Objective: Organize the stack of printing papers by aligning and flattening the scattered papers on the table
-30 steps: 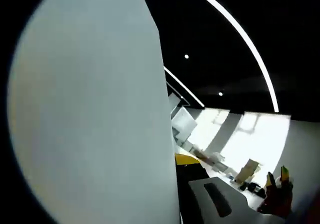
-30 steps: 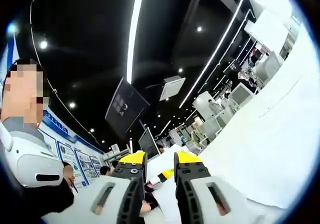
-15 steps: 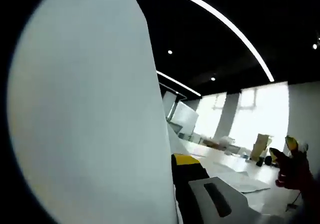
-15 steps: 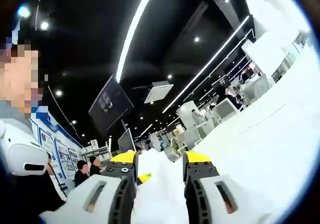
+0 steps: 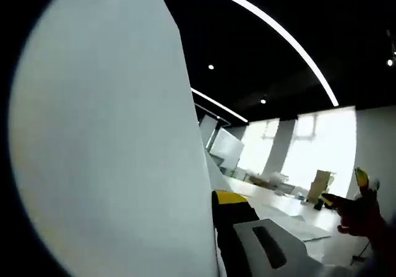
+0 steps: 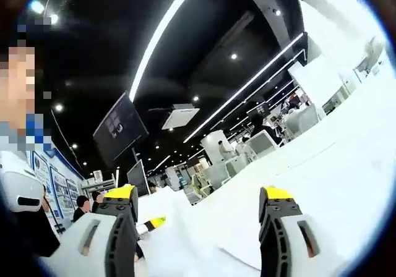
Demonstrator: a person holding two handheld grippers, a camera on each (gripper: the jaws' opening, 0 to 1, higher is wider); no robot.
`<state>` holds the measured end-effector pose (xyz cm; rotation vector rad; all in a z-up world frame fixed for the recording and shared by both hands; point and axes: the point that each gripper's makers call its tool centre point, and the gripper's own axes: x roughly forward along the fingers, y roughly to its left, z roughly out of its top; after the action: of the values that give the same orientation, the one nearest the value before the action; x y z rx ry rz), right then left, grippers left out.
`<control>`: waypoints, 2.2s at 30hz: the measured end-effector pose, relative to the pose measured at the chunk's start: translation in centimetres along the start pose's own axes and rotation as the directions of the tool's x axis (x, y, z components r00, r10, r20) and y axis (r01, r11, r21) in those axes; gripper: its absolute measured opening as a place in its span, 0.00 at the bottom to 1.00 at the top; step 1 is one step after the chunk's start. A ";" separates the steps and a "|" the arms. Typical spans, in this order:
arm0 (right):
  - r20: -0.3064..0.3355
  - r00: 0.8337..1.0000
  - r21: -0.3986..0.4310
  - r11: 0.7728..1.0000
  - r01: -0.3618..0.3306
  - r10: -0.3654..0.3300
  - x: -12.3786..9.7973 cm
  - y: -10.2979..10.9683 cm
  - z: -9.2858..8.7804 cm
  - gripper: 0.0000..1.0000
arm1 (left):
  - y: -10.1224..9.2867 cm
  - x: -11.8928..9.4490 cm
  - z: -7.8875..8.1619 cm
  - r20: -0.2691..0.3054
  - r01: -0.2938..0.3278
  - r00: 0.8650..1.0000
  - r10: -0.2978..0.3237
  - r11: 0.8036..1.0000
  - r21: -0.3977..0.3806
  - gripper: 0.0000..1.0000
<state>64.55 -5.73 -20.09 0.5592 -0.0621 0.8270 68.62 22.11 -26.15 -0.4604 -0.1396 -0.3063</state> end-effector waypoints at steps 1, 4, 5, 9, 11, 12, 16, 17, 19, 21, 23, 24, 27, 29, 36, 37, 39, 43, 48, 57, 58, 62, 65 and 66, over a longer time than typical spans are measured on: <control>0.001 1.000 -0.006 1.000 0.006 -0.006 0.0 -0.1 0.1 0.80 | -0.1 0.0 0.0 -0.001 0.002 1.000 -0.002 1.000 0.003 0.06; 0.002 1.000 -0.018 1.000 0.015 -0.015 0.1 -0.1 0.2 0.85 | -0.1 0.0 0.1 0.003 0.008 1.000 -0.008 1.000 -0.002 0.06; 0.003 1.000 -0.022 1.000 0.019 -0.019 0.1 -0.1 0.2 0.87 | -0.1 0.0 0.1 0.003 0.005 1.000 -0.005 1.000 -0.003 0.06; -0.013 0.999 -0.050 0.998 0.030 -0.030 0.1 -0.2 0.0 0.90 | 0.1 0.1 0.0 -0.004 -0.004 1.000 0.004 1.000 0.004 0.06; -0.028 0.999 -0.077 0.997 0.031 -0.033 0.2 -0.1 -0.2 0.90 | 0.1 0.1 -0.1 -0.005 -0.004 1.000 0.004 1.000 0.002 0.06; -0.038 0.999 -0.092 0.995 0.036 -0.039 0.2 -0.1 -0.3 0.90 | 0.1 0.1 -0.1 -0.006 -0.004 1.000 0.004 1.000 0.001 0.06; -0.047 0.998 -0.113 0.993 0.038 -0.043 0.1 -0.1 -0.5 0.90 | 0.2 0.1 -0.1 -0.006 -0.003 1.000 0.003 1.000 0.002 0.06; -0.047 0.998 -0.115 0.993 0.039 -0.044 0.1 -0.1 -0.5 0.90 | 0.2 0.1 -0.1 -0.006 -0.003 1.000 0.003 1.000 0.002 0.06; -0.047 0.998 -0.116 0.992 0.044 -0.050 0.0 -0.3 -0.6 0.90 | 0.2 0.1 -0.1 -0.006 -0.003 1.000 0.003 1.000 0.002 0.06; -0.051 0.997 -0.115 0.992 0.053 -0.060 -0.1 -0.6 -0.7 0.90 | 0.2 0.1 -0.1 -0.006 -0.003 1.000 0.003 1.000 0.002 0.07; -0.061 0.996 -0.116 0.991 0.064 -0.072 -0.3 -1.1 -0.8 0.90 | 0.2 0.1 0.0 -0.005 -0.004 1.000 0.004 1.000 0.001 0.07; -0.065 0.995 -0.117 0.991 0.066 -0.074 -0.4 -1.2 -0.8 0.90 | 0.2 0.1 0.0 -0.005 -0.004 1.000 0.004 1.000 0.002 0.07; -0.069 0.994 -0.117 0.990 0.081 -0.090 -0.9 -1.9 -0.8 0.90 | 0.5 0.2 0.0 -0.006 -0.005 1.000 0.005 1.000 0.001 0.07; -0.068 0.992 -0.123 0.988 0.098 -0.107 -1.2 -2.3 -0.7 0.90 | 1.1 0.4 0.0 -0.007 -0.003 1.000 0.003 1.000 0.006 0.07; -0.062 0.985 -0.154 0.977 0.149 -0.160 -2.2 -3.7 -0.2 0.90 | 0.9 0.3 -0.2 -0.011 -0.001 1.000 0.001 1.000 0.013 0.07; -0.062 0.983 -0.164 0.973 0.163 -0.175 -2.4 -4.0 -0.1 0.90 | 0.8 0.3 -0.2 -0.011 0.000 1.000 0.000 1.000 0.014 0.07; -0.061 0.979 -0.177 0.968 0.179 -0.192 -2.7 -4.4 0.0 0.90 | 0.7 0.3 -0.2 -0.011 0.001 1.000 0.000 1.000 0.015 0.07; -0.062 0.971 -0.215 0.953 0.211 -0.229 -3.5 -5.2 0.0 0.90 | 0.6 0.2 -0.2 -0.009 0.001 1.000 -0.001 1.000 0.014 0.07; -0.065 0.961 -0.246 0.938 0.245 -0.268 -4.3 -5.9 0.1 0.90 | 0.5 0.3 -0.3 -0.015 0.004 1.000 -0.004 1.000 0.020 0.07; -0.050 0.915 -0.272 0.887 0.374 -0.401 -6.2 -8.4 0.2 0.90 | 0.1 0.2 -0.5 -0.022 0.005 1.000 -0.005 0.999 0.033 0.07; -0.051 0.908 -0.279 0.879 0.387 -0.416 -6.5 -8.6 0.1 0.90 | 0.1 0.2 -0.5 -0.023 0.006 1.000 -0.006 0.999 0.034 0.07; -0.057 0.893 -0.288 0.864 0.414 -0.447 -7.2 -9.4 -0.3 0.90 | -0.1 0.2 -0.5 -0.023 0.009 1.000 -0.009 0.999 0.036 0.07; -0.071 0.881 -0.281 0.857 0.432 -0.467 -7.7 -9.9 -0.5 0.90 | -0.2 0.2 -0.5 -0.024 0.011 1.000 -0.010 0.999 0.035 0.07; -0.070 0.878 -0.280 0.854 0.439 -0.474 -7.9 -10.1 -0.5 0.90 | -0.2 0.2 -0.5 -0.024 0.011 1.000 -0.011 0.999 0.036 0.07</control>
<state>66.23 -16.27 -27.14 0.2507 0.0887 0.3762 68.80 21.67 -26.51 -0.4206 -0.1241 -0.3195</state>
